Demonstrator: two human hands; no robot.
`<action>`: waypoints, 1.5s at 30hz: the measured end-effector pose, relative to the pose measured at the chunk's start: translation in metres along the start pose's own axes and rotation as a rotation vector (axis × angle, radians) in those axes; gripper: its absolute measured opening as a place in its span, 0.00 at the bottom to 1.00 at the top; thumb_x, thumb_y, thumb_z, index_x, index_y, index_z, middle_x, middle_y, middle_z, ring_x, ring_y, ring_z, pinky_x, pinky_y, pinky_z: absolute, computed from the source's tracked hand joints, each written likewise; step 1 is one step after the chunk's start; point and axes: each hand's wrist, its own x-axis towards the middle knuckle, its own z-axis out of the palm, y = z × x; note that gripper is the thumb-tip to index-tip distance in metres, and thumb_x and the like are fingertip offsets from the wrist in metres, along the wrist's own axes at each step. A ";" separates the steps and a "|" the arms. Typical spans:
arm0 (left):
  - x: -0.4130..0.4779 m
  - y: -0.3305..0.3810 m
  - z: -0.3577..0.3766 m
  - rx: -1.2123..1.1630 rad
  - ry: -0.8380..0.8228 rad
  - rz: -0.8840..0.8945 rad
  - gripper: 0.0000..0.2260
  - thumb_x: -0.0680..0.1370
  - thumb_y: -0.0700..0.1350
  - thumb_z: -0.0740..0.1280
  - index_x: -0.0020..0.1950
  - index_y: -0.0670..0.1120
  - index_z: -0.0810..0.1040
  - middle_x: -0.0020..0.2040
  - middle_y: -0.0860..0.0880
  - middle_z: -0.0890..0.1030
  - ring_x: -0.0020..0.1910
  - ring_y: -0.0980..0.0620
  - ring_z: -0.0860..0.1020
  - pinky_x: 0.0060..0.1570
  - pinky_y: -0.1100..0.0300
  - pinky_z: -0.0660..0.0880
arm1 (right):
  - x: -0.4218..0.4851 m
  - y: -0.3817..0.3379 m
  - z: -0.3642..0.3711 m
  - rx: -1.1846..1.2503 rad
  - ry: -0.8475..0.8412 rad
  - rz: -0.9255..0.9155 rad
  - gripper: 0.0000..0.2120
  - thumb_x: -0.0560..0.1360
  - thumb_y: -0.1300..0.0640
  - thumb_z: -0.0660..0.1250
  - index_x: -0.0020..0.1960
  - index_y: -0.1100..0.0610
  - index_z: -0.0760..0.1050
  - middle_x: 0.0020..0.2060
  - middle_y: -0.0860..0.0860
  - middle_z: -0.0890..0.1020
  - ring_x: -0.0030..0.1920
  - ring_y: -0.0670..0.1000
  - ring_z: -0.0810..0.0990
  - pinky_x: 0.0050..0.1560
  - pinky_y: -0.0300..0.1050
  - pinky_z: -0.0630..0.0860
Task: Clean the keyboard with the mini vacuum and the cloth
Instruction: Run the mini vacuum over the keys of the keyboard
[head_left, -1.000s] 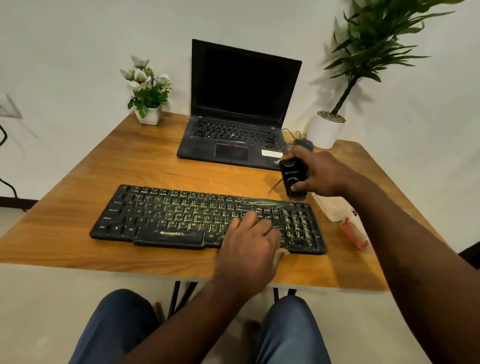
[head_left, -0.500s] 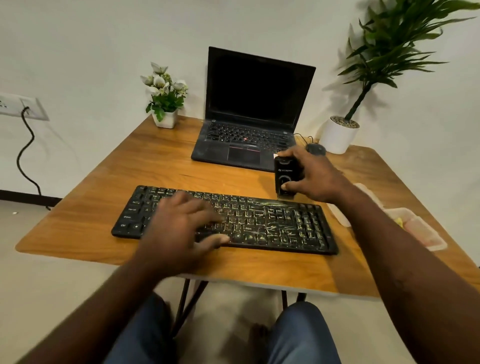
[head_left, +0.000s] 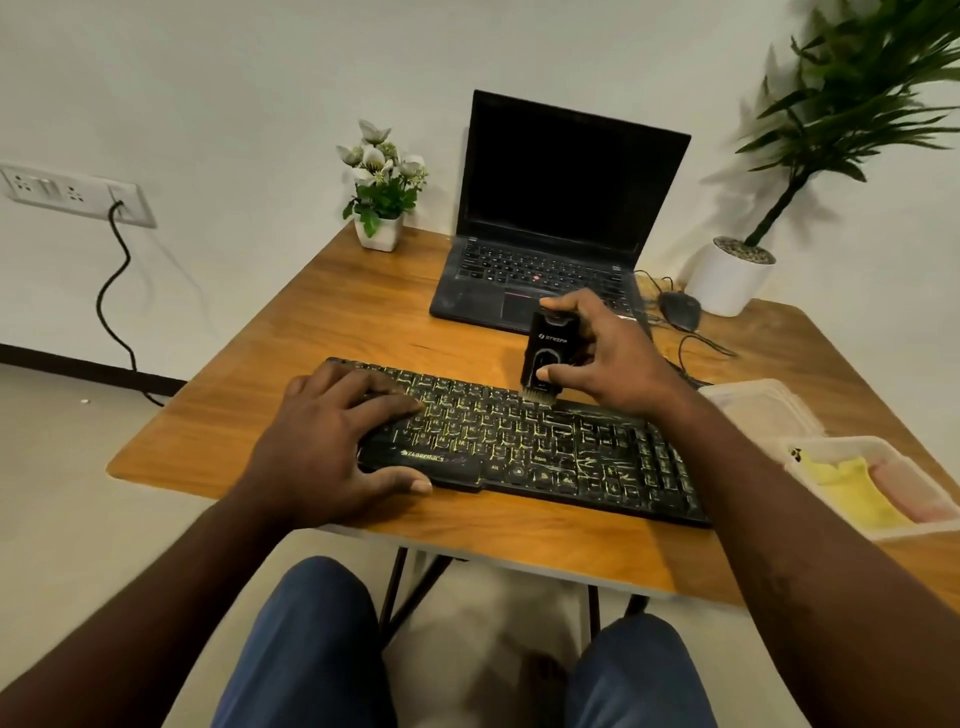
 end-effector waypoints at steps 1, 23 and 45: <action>-0.001 -0.001 0.000 -0.005 0.024 -0.012 0.39 0.70 0.81 0.58 0.71 0.58 0.77 0.66 0.52 0.77 0.67 0.47 0.69 0.62 0.45 0.66 | 0.001 0.001 0.000 -0.084 0.028 0.001 0.35 0.73 0.58 0.79 0.72 0.41 0.65 0.65 0.51 0.79 0.60 0.51 0.81 0.55 0.46 0.82; 0.002 0.006 -0.007 0.019 -0.118 -0.188 0.55 0.59 0.88 0.55 0.80 0.61 0.64 0.80 0.53 0.63 0.79 0.45 0.56 0.70 0.37 0.67 | -0.039 0.014 -0.006 -0.137 0.053 0.011 0.20 0.69 0.57 0.81 0.54 0.50 0.75 0.49 0.45 0.82 0.50 0.45 0.81 0.47 0.42 0.79; -0.002 -0.002 -0.007 -0.096 -0.067 -0.193 0.60 0.58 0.87 0.61 0.83 0.62 0.48 0.81 0.50 0.57 0.78 0.44 0.55 0.69 0.37 0.68 | -0.023 -0.013 0.005 -0.238 -0.040 -0.079 0.20 0.68 0.54 0.82 0.49 0.46 0.72 0.43 0.42 0.79 0.42 0.42 0.78 0.38 0.39 0.72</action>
